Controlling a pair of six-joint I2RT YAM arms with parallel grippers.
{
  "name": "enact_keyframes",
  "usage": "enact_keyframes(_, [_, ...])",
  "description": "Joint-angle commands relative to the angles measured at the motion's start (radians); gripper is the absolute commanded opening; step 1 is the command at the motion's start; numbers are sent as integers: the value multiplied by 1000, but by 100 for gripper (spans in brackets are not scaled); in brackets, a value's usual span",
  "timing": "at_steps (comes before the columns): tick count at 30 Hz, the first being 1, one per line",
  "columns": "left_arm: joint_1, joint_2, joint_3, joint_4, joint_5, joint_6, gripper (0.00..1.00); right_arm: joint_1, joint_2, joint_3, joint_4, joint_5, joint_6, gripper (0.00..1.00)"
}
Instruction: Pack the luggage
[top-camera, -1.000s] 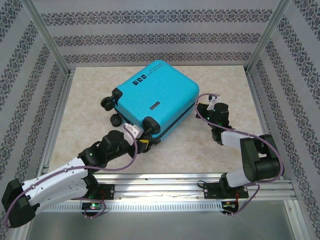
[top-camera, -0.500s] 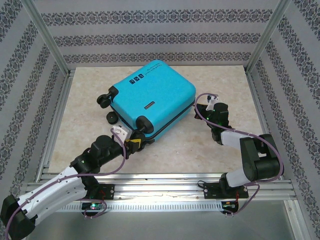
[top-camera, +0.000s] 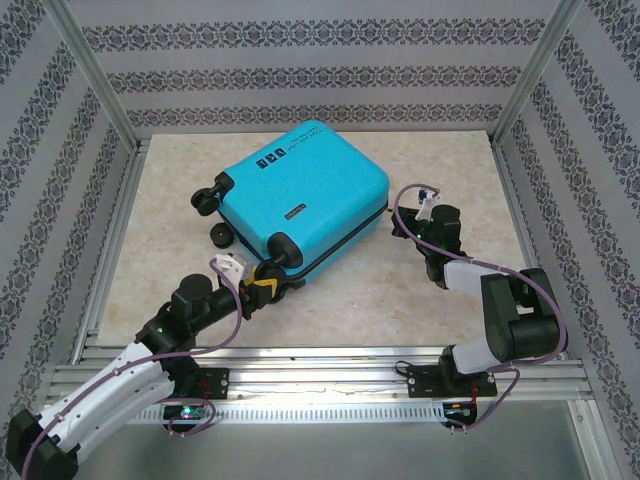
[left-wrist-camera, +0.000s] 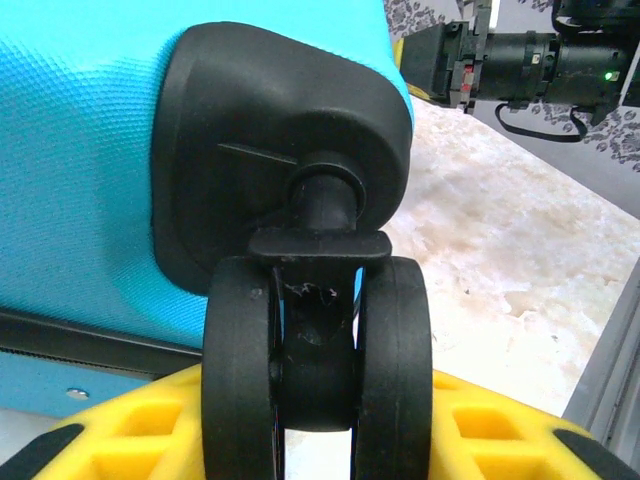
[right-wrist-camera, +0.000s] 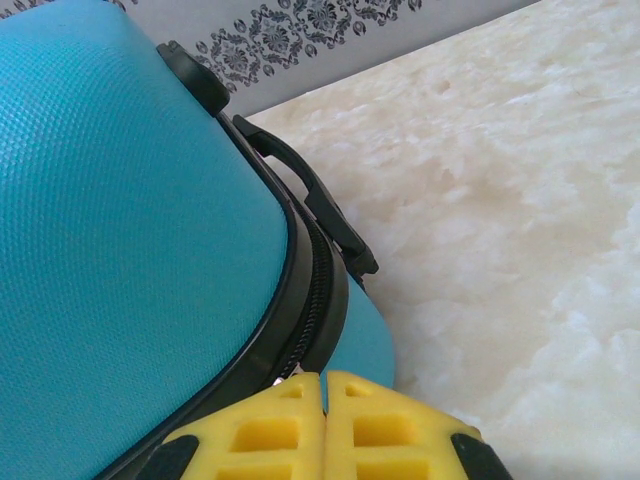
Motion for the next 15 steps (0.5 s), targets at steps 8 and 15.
enact_keyframes(8, [145,58,44,185,155,-10,14,-46,12,-2,1,108,13,0])
enact_keyframes(15, [266,98,76,138,159,-11,29,-44,8,-18,30,55,27,0])
